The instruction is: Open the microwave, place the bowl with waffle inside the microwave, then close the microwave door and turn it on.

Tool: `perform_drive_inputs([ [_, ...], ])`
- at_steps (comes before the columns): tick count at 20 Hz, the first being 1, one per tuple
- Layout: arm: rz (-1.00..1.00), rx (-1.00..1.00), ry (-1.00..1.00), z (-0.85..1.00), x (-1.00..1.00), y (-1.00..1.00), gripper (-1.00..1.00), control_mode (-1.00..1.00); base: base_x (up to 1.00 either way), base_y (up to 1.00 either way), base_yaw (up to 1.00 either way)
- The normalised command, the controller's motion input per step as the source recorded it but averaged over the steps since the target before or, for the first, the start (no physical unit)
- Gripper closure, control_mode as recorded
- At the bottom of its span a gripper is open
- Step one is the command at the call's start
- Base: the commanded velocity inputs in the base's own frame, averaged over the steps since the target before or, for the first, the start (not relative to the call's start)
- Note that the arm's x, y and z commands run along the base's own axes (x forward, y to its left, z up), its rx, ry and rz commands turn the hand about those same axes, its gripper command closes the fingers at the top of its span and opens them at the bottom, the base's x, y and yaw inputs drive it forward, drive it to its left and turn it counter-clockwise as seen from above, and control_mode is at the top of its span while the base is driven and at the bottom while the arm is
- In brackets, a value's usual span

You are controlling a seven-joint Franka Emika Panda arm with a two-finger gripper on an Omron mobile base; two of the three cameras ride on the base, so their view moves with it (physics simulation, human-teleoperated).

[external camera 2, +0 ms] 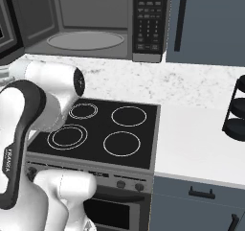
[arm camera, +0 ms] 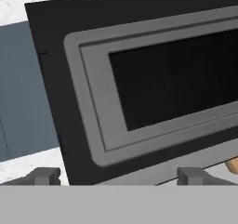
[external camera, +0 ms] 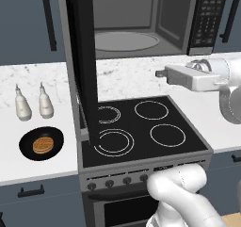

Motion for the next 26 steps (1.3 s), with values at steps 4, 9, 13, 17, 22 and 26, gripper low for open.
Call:
perform_drive_inputs([
  [4,-0.42,-0.24,0.15,-0.15,0.19,-0.47,-1.0,-1.0,0.0,0.0,0.0],
  [9,-0.4,-0.26,0.13,-0.32,0.17,-0.52,-1.0,-1.0,0.0,0.0,0.0],
  [13,-0.46,-0.31,0.14,-0.53,0.01,-0.23,-1.0,-1.0,0.0,0.0,0.0],
  [17,-0.38,-0.2,0.16,-0.42,0.03,-0.13,-1.0,-1.0,0.0,0.0,0.0],
  [22,-0.12,-0.08,0.14,-0.38,0.47,0.0,-1.0,-1.0,0.0,0.0,0.0],
  [26,-0.04,-0.04,0.12,-0.63,0.58,0.04,-1.0,-1.0,0.0,0.0,0.0],
])
